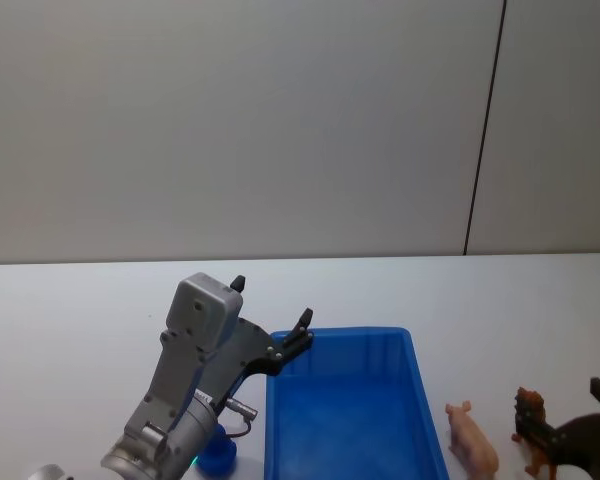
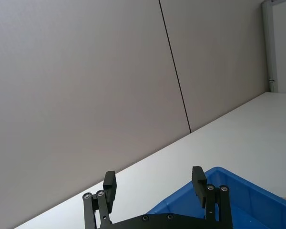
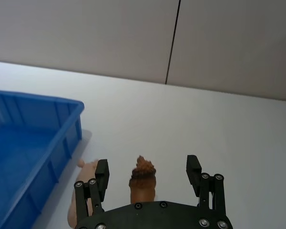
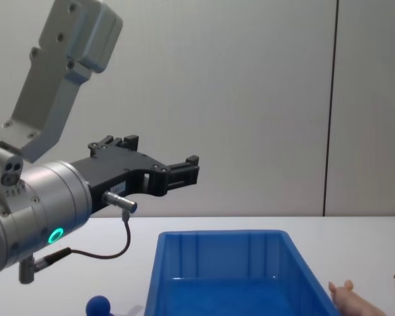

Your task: Pick up the two dolls from the table and place them into the box.

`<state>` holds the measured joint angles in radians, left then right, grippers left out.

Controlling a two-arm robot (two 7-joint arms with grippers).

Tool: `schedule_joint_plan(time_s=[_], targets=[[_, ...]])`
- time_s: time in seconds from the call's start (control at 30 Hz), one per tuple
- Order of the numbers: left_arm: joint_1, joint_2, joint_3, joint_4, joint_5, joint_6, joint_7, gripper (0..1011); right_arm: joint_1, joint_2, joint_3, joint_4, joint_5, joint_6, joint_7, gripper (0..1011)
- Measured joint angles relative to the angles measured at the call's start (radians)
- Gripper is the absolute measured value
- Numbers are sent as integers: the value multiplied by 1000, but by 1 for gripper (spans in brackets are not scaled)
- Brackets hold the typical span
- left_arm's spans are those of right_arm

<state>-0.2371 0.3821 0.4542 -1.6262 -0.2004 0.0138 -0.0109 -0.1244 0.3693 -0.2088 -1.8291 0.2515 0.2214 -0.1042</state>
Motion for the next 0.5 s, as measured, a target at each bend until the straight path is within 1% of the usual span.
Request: schedule_joint_plan(time_s=[0.17,0.5], targets=[[0,0,0,0,0,0,0,1001,-10,3,2,18,-8,16,-2,1001],[0,0,0,0,0,0,0,1001,-13,0,5,76,-19,26,9,1001]])
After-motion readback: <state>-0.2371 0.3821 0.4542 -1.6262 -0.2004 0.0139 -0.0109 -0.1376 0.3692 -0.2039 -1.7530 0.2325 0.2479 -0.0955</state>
